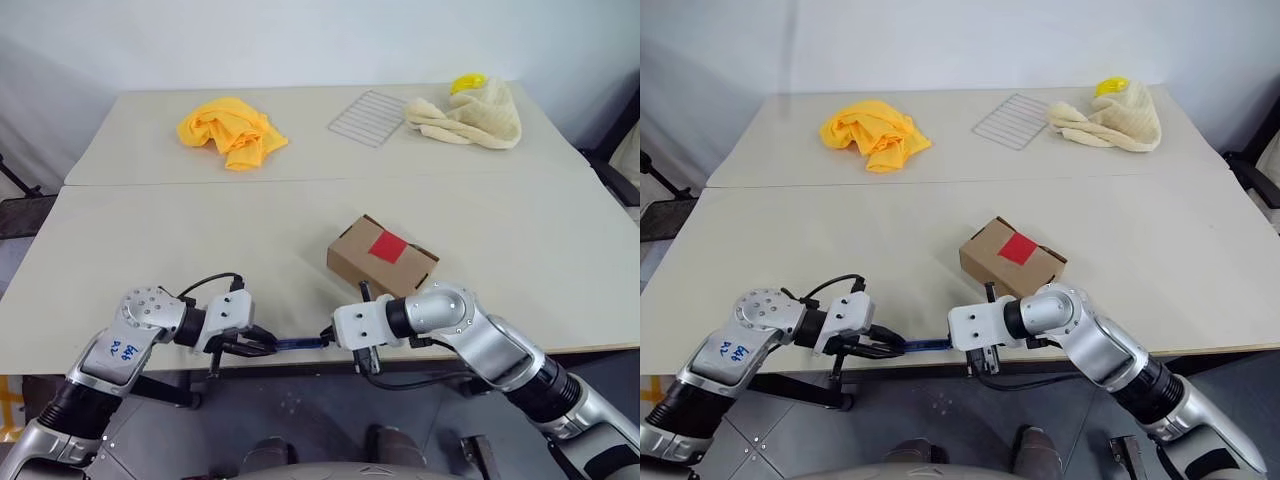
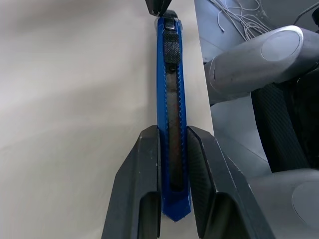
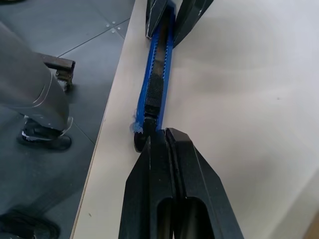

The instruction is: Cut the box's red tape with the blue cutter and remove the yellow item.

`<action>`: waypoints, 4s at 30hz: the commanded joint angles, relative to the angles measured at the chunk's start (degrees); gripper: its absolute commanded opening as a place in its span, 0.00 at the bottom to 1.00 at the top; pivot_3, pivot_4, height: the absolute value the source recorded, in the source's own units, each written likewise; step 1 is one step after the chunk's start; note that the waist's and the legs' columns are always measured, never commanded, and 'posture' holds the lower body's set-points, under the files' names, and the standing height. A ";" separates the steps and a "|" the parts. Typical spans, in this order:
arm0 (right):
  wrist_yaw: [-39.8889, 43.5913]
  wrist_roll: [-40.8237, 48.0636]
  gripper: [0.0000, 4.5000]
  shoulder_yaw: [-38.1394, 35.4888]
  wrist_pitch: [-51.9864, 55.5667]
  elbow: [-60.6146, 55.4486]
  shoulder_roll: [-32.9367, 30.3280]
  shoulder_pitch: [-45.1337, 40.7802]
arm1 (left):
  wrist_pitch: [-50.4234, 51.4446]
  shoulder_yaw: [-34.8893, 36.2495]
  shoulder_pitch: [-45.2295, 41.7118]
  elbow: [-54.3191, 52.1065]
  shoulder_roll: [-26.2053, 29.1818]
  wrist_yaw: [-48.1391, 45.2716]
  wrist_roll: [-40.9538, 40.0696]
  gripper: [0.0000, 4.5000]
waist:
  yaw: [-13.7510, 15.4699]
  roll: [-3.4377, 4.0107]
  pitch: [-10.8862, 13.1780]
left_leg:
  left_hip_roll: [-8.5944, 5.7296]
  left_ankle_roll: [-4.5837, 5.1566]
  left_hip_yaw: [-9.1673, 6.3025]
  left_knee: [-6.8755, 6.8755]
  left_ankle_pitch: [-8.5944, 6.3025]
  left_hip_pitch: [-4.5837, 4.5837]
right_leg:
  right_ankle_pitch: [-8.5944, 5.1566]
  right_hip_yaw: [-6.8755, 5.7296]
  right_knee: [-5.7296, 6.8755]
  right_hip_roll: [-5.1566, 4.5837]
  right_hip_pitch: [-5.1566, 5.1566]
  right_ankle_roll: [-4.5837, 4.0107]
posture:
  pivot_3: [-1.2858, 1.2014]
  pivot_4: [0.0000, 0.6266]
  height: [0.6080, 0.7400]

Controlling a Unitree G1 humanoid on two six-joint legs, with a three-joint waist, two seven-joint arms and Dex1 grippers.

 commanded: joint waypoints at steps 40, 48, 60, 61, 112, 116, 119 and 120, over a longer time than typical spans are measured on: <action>3.36 -6.06 0.01 -1.97 -9.18 3.93 3.35 3.78 | 10.84 -5.45 -0.74 -2.59 1.19 -0.16 1.71 0.09 | 0.09 -0.03 -0.03 | 0.01 0.01 0.02 -0.02 -0.02 0.08 | 0.00 0.01 0.01 0.01 0.05 0.00 | 0.52 0.24 1.00; 2.33 -8.26 0.01 0.44 -11.77 7.99 6.64 2.99 | 11.23 -5.53 -1.00 -2.95 1.16 -0.16 1.56 0.09 | 0.05 -0.05 -0.07 | 0.01 0.01 0.01 -0.02 -0.02 0.17 | 0.00 0.01 0.02 0.01 0.14 0.00 | 0.52 0.24 1.00; 0.93 -10.73 0.01 3.92 -12.87 12.47 13.99 1.08 | 12.28 -5.76 -1.76 -3.05 0.45 0.23 1.45 0.09 | 0.00 -0.03 -0.11 | 0.01 0.00 0.01 -0.02 -0.02 0.20 | 0.00 0.01 0.03 0.01 0.16 -0.01 | 0.52 0.24 1.00; 0.64 -10.90 0.01 4.09 -12.96 13.23 14.76 0.71 | 12.34 -5.79 -1.80 -3.07 0.37 0.26 1.42 0.09 | -0.03 -0.04 -0.12 | 0.01 0.00 0.01 -0.02 -0.02 0.20 | 0.00 0.01 0.04 0.01 0.16 0.00 | 0.52 0.24 1.00; -9.11 31.03 0.99 -27.15 61.44 33.94 17.67 -41.45 | -46.42 12.21 -11.46 22.13 -17.97 22.50 1.84 0.09 | -2.07 -0.14 -0.03 | 0.04 -0.01 -0.14 -0.04 -0.03 -0.62 | 0.04 -0.61 -0.11 -0.05 -0.41 0.03 | 0.52 0.24 1.00; -7.35 31.27 0.99 -24.79 60.54 33.22 16.71 -41.11 | -46.31 12.15 -11.35 22.08 -17.82 22.80 1.87 0.09 | -2.04 -0.14 -0.03 | 0.04 -0.01 -0.14 -0.03 -0.03 -0.62 | 0.04 -0.61 -0.11 -0.05 -0.41 0.03 | 0.52 0.24 1.00; -7.17 31.32 0.99 -24.24 60.30 33.53 16.53 -41.24 | -46.26 12.06 -11.29 22.05 -17.70 22.82 1.76 0.09 | -2.02 -0.14 -0.03 | 0.04 -0.01 -0.14 -0.03 -0.03 -0.62 | 0.04 -0.61 -0.11 -0.05 -0.41 0.03 | 0.52 0.24 1.00; -7.08 31.31 0.99 -24.09 60.26 33.65 16.48 -41.28 | -46.26 12.04 -11.30 22.06 -17.69 22.84 1.73 0.09 | -2.00 -0.14 -0.03 | 0.04 -0.01 -0.14 -0.03 -0.03 -0.62 | 0.04 -0.61 -0.11 -0.05 -0.41 0.03 | 0.52 0.24 1.00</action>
